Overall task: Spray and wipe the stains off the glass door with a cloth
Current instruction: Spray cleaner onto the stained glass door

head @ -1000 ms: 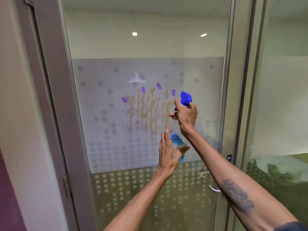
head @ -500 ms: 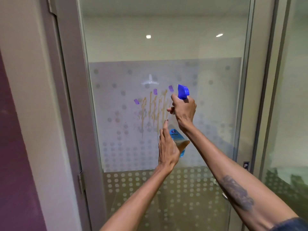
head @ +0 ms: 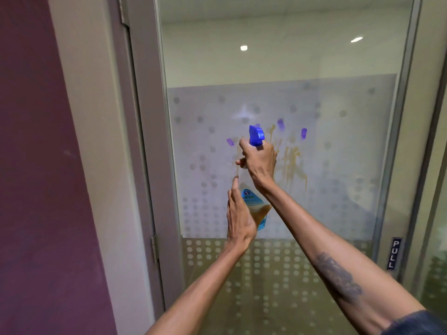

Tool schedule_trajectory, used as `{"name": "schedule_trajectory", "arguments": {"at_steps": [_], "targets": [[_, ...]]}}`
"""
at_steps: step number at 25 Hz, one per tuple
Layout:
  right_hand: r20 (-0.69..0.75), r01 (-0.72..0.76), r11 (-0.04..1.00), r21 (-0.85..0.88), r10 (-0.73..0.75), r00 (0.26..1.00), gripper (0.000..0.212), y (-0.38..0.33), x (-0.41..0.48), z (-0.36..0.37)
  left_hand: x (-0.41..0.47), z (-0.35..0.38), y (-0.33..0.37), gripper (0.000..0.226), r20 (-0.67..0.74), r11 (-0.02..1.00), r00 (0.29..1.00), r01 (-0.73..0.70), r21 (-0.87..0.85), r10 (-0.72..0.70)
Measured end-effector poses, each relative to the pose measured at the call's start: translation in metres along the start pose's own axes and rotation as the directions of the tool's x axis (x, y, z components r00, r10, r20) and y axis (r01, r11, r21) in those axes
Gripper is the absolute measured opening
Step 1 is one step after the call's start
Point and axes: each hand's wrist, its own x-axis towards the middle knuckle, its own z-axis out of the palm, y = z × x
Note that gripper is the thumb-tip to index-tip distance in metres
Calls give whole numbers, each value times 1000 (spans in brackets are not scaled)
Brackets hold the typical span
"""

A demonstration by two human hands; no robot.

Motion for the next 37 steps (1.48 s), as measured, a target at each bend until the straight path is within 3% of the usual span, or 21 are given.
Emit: {"name": "schedule_trajectory", "arguments": {"at_steps": [3,8,13,18,32,37], "targets": [[45,-10,1000,29,9,999,34,3,-11,13,-8,-14,-6,119,-11,999,999,32,-16,-32],[27,0,1000,-26,1,1000,23,7,-30,30,-17,-28,-19,111,-3,999,999,50,14,-50],[31,-60,998,1,60,998,26,13,-40,33,-23,-34,-29,137,1,998,998,55,-9,-55],[-1,-42,999,23,42,999,22,17,-42,15,-25,-19,-33,110,61,999,997,44,3,-44],[-83,-43,999,7,43,996,22,24,-23,-143,-64,94,58,118,157,992,988,14,-129,7],[-99,-60,968,-244,37,994,24,34,-13,-239,-86,163,115,118,179,984,984,14,-177,18]]}}
